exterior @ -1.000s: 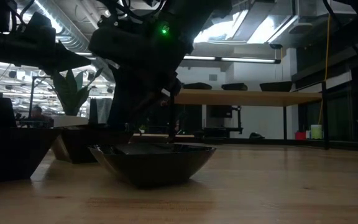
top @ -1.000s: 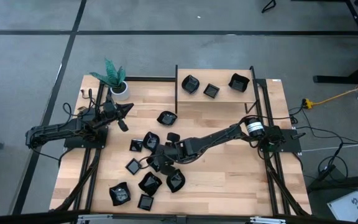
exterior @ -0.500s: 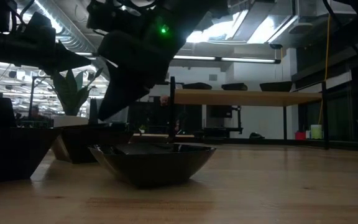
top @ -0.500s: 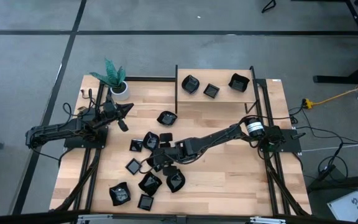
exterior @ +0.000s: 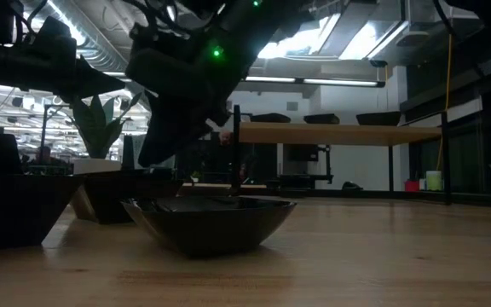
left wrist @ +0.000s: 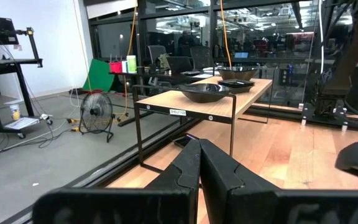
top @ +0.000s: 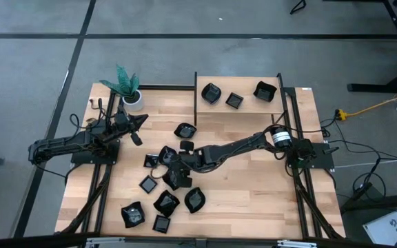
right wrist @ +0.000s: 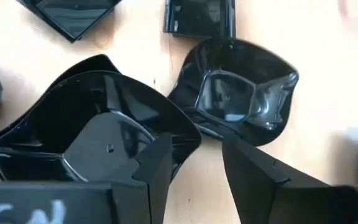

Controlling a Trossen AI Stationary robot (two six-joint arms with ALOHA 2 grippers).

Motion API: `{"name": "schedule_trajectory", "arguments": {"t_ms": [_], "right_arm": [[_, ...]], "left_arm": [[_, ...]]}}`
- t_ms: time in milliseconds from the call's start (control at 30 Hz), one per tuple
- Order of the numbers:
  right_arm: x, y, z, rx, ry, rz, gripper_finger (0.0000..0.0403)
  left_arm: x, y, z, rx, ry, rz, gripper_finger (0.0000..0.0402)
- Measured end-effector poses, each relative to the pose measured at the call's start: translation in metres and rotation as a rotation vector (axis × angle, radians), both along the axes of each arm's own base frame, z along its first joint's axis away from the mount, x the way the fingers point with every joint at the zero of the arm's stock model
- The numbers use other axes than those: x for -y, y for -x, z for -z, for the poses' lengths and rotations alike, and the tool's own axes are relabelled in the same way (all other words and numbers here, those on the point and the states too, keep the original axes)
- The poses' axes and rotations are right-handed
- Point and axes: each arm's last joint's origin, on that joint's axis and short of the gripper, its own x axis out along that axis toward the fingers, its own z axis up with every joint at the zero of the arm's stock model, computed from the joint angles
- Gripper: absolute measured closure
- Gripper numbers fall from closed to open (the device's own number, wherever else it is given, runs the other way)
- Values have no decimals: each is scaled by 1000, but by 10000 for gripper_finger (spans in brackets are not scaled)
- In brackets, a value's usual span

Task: Pick & Place Mini shaped plates
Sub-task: Stack the black leaf-shaped plate on top of the black leaf-shaped plate on the shelf

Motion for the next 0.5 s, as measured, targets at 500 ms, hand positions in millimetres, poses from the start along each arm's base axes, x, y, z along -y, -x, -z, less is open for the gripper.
{"name": "schedule_trajectory", "arguments": {"t_ms": [500], "right_arm": [[6, 1, 2, -24, -147, 64, 260]], "left_arm": [[0, 0, 0, 0, 0, 0, 398]]}}
